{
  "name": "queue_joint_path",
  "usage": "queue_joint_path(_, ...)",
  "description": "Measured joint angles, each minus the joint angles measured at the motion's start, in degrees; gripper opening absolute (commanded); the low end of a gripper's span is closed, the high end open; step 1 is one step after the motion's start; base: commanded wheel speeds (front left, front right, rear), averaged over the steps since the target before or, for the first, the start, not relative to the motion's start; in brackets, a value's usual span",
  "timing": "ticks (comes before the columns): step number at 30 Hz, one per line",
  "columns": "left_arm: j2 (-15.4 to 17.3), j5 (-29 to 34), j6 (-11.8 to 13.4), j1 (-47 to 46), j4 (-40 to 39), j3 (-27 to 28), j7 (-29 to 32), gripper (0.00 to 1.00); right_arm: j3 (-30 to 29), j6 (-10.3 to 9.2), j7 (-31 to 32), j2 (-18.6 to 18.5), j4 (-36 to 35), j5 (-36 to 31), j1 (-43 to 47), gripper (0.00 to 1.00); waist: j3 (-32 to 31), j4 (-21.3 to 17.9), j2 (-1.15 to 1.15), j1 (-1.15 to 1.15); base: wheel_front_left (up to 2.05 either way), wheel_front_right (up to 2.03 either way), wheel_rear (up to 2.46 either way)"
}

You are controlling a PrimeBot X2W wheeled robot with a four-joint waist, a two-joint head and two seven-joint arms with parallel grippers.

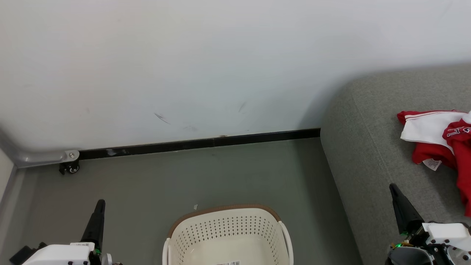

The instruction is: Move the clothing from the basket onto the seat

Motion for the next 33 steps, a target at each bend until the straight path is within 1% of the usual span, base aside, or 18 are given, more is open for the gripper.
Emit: queue_joint_path(33, 0.0, -0.3, 0.0, 0.0, 0.0, -0.1, 0.0, 0.0, -0.3, 0.0, 0.1, 0.2, 0.0, -0.1, 0.0, 0.0, 0.0, 0.0, 0.0, 0.0, 0.0, 0.0, 0.0)
